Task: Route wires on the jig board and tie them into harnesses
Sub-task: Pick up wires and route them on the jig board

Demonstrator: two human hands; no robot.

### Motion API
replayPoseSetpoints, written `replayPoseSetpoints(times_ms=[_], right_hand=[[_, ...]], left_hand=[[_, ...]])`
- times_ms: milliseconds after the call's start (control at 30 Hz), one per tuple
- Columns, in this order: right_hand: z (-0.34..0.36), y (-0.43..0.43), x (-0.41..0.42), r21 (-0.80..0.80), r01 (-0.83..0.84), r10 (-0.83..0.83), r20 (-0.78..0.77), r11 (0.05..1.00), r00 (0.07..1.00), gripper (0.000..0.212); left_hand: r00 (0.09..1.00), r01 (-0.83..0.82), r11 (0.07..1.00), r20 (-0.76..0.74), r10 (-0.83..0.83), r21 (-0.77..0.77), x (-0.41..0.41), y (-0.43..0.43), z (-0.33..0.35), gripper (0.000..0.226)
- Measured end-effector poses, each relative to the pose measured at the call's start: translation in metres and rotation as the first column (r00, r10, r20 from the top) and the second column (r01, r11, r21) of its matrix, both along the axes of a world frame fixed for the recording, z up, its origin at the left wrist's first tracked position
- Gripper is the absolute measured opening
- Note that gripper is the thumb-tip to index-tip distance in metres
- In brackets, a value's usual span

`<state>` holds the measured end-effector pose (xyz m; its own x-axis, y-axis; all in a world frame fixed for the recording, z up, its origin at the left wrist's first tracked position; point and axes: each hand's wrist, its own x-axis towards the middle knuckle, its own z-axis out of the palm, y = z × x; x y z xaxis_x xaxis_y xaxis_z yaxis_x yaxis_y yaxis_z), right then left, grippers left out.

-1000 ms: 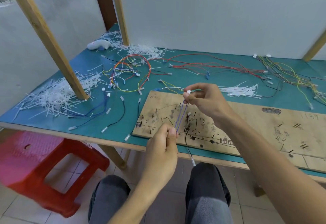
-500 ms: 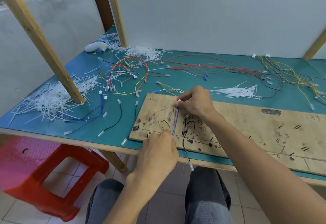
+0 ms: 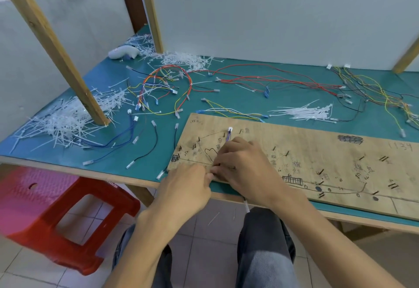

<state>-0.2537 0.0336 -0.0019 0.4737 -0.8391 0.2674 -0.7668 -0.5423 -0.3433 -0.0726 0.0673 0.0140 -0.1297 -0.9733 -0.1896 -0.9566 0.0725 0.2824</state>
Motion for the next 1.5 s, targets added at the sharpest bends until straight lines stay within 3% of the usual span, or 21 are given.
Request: replayPoseSetpoints(times_ms=[167,333,833,1100,1333,1500], right_hand=[[-0.012,0.007,0.009,-0.017,0.165,-0.159,0.188,0.986,0.969,0.006],[-0.024,0.012,0.015,0.015,0.248,-0.241,0.303,0.969,0.922,0.007],[-0.028,0.014,0.018,-0.084,0.251,-0.214,0.307,0.964,0.927,0.01],[-0.026,0.014,0.019,-0.054,0.25,-0.224,0.293,0.967,0.93,0.011],[-0.026,0.013,0.02,-0.028,0.256,-0.24,0.263,0.966,0.934,0.013],[-0.026,0.013,0.02,0.007,0.262,-0.252,0.297,0.965,0.921,0.011]], left_hand=[[0.976,-0.153,0.975,-0.177,0.124,-0.159,0.039,-0.027,0.019,0.028],[0.972,-0.071,0.974,-0.236,0.019,-0.216,0.047,-0.069,0.026,0.021],[0.973,0.068,0.984,-0.207,-0.102,-0.164,0.047,-0.098,0.007,0.017],[0.971,0.065,0.98,-0.215,-0.105,-0.188,0.048,-0.1,0.005,0.025],[0.987,0.06,0.989,-0.141,-0.079,-0.135,0.044,-0.103,0.008,0.019],[0.978,0.05,0.985,-0.191,-0.082,-0.165,0.04,-0.101,0.008,0.023]])
